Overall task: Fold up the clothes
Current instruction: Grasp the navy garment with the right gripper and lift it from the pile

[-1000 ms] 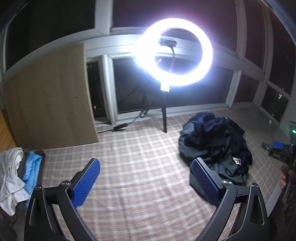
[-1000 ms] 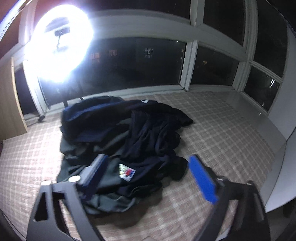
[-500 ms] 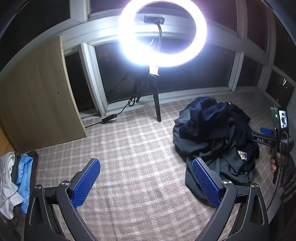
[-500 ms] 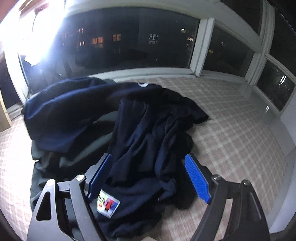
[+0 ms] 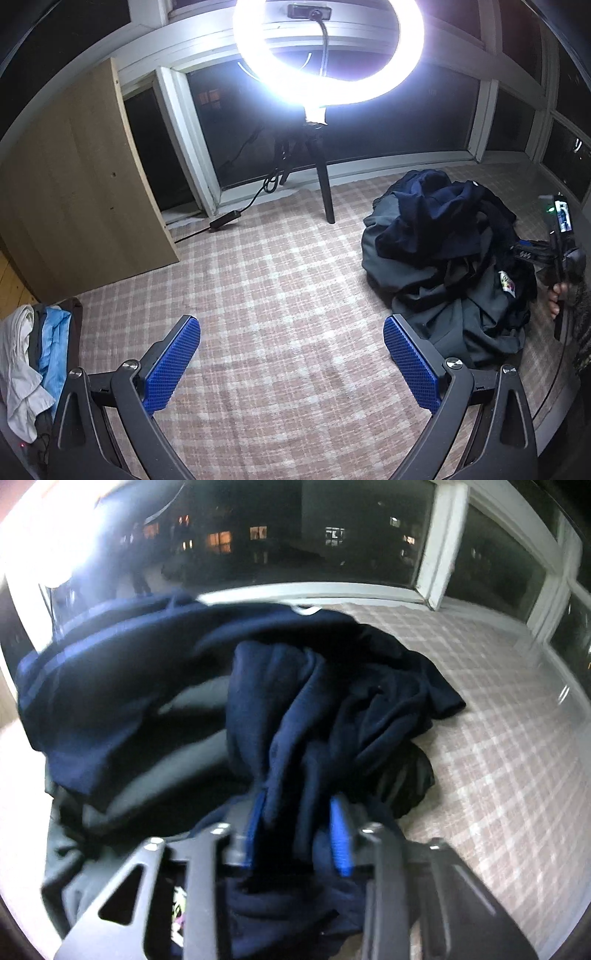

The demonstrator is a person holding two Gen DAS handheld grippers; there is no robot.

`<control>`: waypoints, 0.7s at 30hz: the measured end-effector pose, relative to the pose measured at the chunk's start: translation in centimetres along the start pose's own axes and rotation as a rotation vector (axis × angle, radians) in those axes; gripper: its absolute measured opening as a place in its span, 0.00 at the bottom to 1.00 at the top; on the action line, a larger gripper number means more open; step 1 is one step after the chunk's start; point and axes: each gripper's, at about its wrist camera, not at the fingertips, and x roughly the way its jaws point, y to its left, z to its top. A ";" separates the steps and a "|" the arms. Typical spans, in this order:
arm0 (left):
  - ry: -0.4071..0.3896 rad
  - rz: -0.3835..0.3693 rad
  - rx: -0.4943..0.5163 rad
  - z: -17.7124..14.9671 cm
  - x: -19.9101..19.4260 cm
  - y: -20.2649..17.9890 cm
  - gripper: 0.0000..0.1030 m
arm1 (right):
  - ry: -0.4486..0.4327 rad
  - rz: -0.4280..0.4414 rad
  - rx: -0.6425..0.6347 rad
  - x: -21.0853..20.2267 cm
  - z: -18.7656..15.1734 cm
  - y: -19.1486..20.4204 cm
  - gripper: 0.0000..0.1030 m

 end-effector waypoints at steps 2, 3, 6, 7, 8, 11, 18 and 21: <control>0.004 0.007 -0.006 -0.2 -0.2 0.5 0.97 | -0.015 0.037 0.059 -0.9 0.4 -1.1 0.23; 0.002 0.009 -0.007 -0.3 -0.4 0.7 0.97 | -0.024 0.062 0.091 -1.6 0.6 -1.7 0.23; -0.006 0.017 -0.012 -0.6 -1.1 1.3 0.97 | -0.048 0.120 0.155 -3.1 1.5 -2.9 0.23; -0.009 0.021 -0.014 -0.7 -1.4 1.6 0.97 | -0.052 0.128 0.162 -3.4 1.7 -3.1 0.23; -0.012 0.025 -0.017 -0.8 -1.7 1.9 0.97 | -0.053 0.137 0.169 -3.6 1.9 -3.2 0.23; -0.021 0.037 -0.031 -1.3 -2.7 2.9 0.97 | -0.042 0.083 0.122 -4.0 2.0 -2.7 0.24; -0.025 0.043 -0.067 -2.2 -3.8 4.2 0.97 | 0.018 -0.067 -0.026 -1.8 2.2 -0.9 0.48; -0.022 0.048 -0.067 -2.5 -3.9 4.2 0.97 | -0.002 -0.048 -0.032 -1.3 3.2 -0.4 0.49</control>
